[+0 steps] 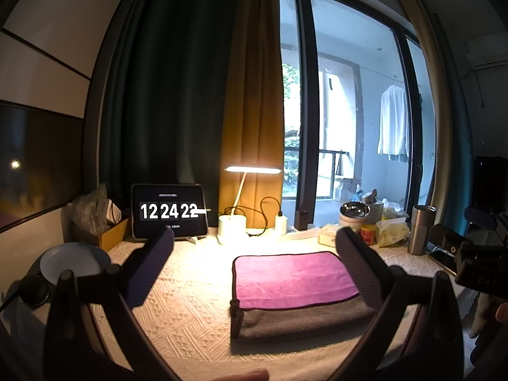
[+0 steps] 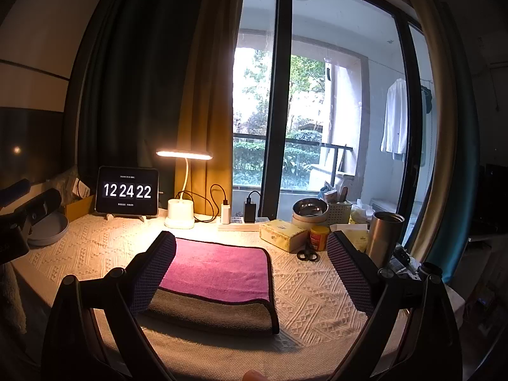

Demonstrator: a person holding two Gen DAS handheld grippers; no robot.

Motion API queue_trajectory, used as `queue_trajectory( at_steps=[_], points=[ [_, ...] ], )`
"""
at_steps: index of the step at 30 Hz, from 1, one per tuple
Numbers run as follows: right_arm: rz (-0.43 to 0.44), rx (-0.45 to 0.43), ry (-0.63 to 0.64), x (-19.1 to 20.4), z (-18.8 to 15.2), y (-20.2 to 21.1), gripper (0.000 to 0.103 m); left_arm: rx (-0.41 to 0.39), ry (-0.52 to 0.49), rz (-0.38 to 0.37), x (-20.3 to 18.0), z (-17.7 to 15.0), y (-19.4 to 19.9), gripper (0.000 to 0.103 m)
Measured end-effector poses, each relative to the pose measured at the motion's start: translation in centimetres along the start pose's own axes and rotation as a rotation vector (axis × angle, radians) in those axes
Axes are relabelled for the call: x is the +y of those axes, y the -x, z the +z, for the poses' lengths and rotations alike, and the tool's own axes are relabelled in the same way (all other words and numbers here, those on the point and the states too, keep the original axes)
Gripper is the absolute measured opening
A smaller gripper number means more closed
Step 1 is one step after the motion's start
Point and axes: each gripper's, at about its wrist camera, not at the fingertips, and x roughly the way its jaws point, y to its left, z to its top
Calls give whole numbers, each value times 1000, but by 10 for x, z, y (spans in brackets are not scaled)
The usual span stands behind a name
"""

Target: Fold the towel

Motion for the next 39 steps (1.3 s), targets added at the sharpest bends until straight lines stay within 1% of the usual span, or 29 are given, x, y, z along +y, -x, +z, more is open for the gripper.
queue_trajectory(
  at_steps=[8, 13, 19, 23, 29, 32, 37, 39],
  points=[
    [-1, 0, -1, 0, 0, 0, 98, -1, 1, 3, 1, 0, 0, 103],
    [-1, 2, -2, 0, -1, -1, 98, 4, -3, -18, 2, -1, -2, 103],
    [-3, 16, -8, 3, -6, -8, 98, 21, -3, -8, 2, -3, -11, 103],
    [-3, 35, -16, -1, -6, -18, 98, 47, -8, -13, -3, -7, -19, 103],
    [-10, 87, -39, -9, -13, -35, 98, 130, -9, -33, -7, -16, -46, 103],
    [-8, 126, -49, -14, -19, -48, 98, 188, -12, -31, -9, -24, -62, 103],
    [19, 205, -83, -25, -30, -73, 98, 311, -1, -49, -9, -43, -97, 103],
    [29, 238, -96, -28, -36, -86, 96, 373, -1, -55, -9, -53, -113, 102]
  ],
)
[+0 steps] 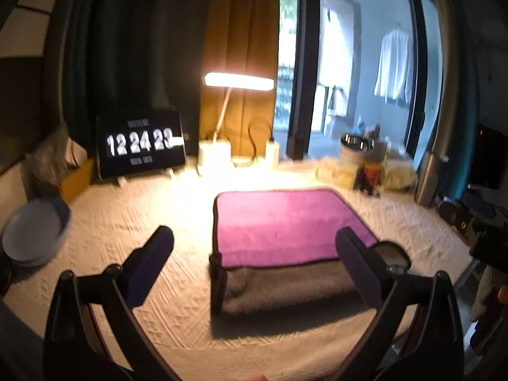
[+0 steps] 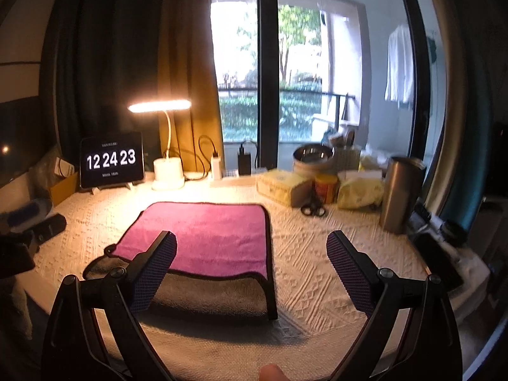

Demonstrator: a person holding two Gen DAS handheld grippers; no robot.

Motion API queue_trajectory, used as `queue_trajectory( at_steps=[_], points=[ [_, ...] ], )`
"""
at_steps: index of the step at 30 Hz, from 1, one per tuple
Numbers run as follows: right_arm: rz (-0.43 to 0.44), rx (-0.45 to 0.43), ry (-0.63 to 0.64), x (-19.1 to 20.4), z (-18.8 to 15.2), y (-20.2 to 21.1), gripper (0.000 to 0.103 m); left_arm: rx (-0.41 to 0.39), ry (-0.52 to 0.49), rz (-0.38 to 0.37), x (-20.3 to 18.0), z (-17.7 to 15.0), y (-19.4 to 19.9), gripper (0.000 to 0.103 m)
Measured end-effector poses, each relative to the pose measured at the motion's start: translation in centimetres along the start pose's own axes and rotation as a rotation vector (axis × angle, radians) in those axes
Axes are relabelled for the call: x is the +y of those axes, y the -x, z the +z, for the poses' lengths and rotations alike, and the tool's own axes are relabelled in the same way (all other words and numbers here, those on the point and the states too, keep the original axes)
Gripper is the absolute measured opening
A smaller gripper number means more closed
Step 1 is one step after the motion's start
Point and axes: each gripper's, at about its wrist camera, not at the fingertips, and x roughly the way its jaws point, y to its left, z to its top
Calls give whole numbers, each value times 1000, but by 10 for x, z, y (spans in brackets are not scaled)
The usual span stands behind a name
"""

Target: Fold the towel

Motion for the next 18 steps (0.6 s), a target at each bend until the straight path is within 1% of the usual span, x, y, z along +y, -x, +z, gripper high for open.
queue_trajectory(
  at_steps=[1, 3, 5, 8, 10, 12, 14, 15, 17, 18],
  points=[
    [4, 21, -6, -2, -2, -8, 95, 24, -1, -2, 0, -2, -7, 102],
    [12, 67, -21, -6, -6, -24, 88, 84, 4, -5, 1, -8, -24, 102],
    [25, 110, -30, -8, -10, -38, 85, 132, 14, -9, 3, -13, -39, 102],
    [42, 177, -35, -11, -18, -60, 79, 183, 19, -6, 4, -20, -56, 102],
    [47, 208, -31, -12, -22, -71, 78, 214, 21, -9, 4, -24, -65, 102],
    [58, 234, -32, -14, -25, -80, 75, 232, 21, -23, 5, -27, -72, 102],
    [71, 263, -36, -16, -28, -88, 75, 239, 25, -26, 6, -28, -75, 101],
    [84, 284, -40, -16, -31, -94, 75, 242, 27, -34, 6, -29, -77, 100],
    [93, 316, -42, -17, -35, -103, 74, 260, 21, -37, 6, -29, -82, 90],
    [96, 327, -42, -18, -37, -105, 74, 279, 20, -40, 6, -32, -87, 89]
  ],
)
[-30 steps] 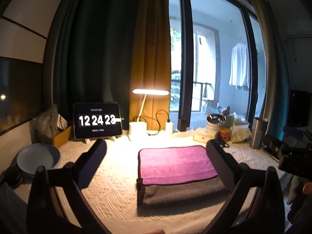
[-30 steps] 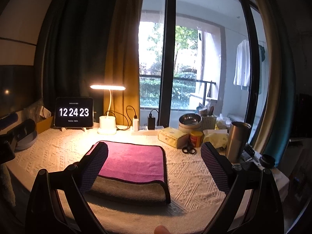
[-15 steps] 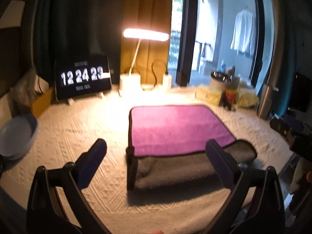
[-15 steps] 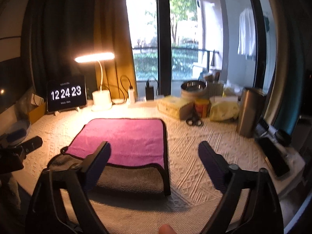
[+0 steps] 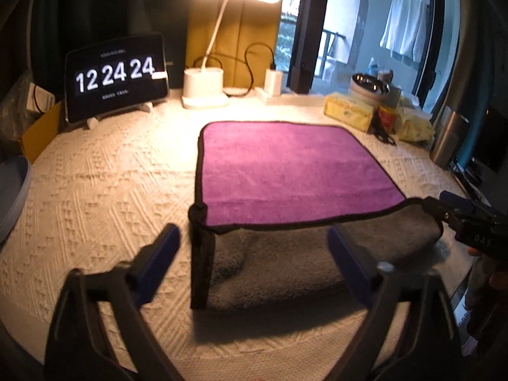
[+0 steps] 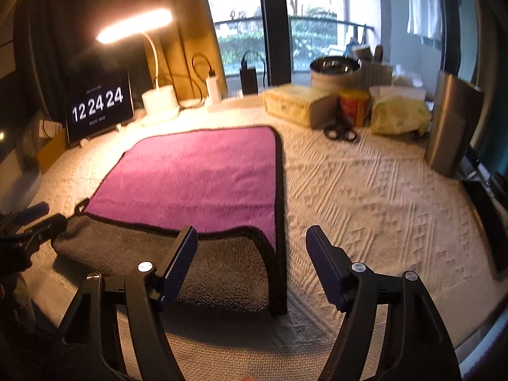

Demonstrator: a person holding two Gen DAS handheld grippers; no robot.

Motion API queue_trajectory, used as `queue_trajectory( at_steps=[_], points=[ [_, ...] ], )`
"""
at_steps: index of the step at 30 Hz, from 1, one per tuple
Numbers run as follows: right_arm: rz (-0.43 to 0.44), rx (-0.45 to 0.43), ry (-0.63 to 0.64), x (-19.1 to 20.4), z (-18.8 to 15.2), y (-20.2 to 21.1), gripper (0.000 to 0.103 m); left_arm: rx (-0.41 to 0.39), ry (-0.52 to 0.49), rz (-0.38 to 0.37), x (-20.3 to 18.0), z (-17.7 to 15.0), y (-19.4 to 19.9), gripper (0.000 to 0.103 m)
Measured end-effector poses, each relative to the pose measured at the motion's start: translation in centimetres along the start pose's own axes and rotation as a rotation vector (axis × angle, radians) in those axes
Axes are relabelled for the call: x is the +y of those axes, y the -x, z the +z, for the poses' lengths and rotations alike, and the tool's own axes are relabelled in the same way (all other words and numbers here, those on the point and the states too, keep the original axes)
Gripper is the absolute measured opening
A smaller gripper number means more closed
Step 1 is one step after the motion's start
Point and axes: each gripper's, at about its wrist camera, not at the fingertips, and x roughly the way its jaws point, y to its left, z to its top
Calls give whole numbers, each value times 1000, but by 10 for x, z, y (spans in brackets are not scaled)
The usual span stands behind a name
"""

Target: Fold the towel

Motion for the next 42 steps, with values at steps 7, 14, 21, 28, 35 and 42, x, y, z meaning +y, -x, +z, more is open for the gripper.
queue_trajectory(
  at_steps=[7, 14, 21, 28, 35, 42],
  points=[
    [18, 42, 0, -2, -5, -12, 69, 42, 27, 6, 8, -3, -13, 82],
    [29, 72, 12, 1, -9, -22, 61, 106, 39, -4, 14, -11, -28, 58],
    [38, 96, 32, 6, -16, -28, 29, 80, 12, 0, 15, -13, -23, 30],
    [21, 72, 83, 12, -13, -24, 7, 45, 63, -39, 24, -10, -14, 10],
    [-2, -45, 113, 12, 12, -1, 5, -23, 39, -76, 19, 3, -2, 5],
    [2, -125, 157, 19, 35, 10, 5, -65, 51, -101, 21, 19, 6, 4]
  ],
)
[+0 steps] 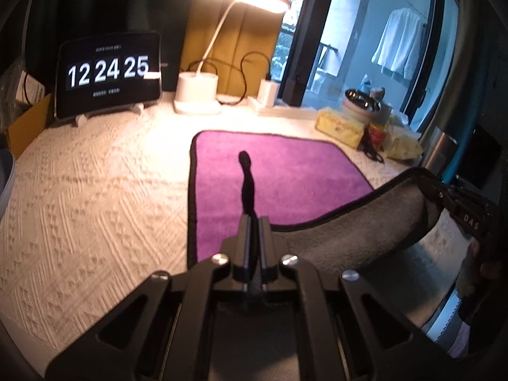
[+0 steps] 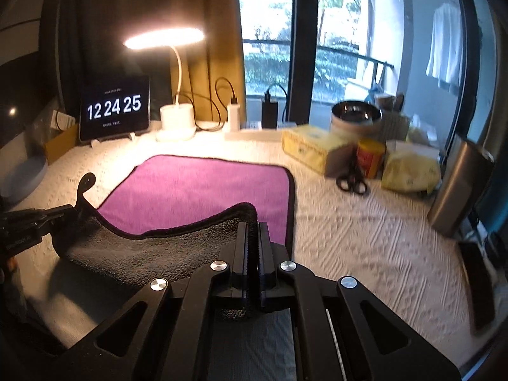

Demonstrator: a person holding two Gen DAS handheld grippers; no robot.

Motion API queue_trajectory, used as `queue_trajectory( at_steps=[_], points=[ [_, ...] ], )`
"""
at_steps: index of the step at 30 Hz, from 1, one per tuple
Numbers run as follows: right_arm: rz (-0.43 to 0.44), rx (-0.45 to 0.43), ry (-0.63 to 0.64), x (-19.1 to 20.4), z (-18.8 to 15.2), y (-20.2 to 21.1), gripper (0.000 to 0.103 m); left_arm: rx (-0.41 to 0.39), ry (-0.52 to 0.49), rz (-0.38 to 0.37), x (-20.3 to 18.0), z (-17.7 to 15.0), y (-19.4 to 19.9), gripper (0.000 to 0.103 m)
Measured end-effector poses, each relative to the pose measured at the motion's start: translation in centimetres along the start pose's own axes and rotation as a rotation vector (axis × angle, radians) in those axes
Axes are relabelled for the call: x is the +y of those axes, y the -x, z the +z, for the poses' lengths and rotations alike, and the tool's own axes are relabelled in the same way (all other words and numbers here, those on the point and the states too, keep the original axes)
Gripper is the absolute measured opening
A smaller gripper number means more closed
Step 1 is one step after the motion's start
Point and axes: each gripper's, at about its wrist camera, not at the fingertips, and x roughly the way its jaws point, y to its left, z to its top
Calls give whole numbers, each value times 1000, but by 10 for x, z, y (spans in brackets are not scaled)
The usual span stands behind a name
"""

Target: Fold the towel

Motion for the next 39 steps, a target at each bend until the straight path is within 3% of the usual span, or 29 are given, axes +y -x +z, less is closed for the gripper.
queue_trajectory(
  at_steps=[16, 26, 32, 39],
  points=[
    [6, -117, 30, -18, 50, -24, 5, -172, -58, 48, -2, 68, -1, 4],
    [-34, -143, 66, -22, 73, -73, 5, -165, -35, 79, 20, 94, -47, 4],
    [-66, -128, 95, -18, 84, -110, 5, -177, -70, 108, 26, 107, -74, 4],
    [-121, -66, 134, -13, 92, -156, 5, -122, -67, 135, 39, 114, -119, 4]
  ],
)
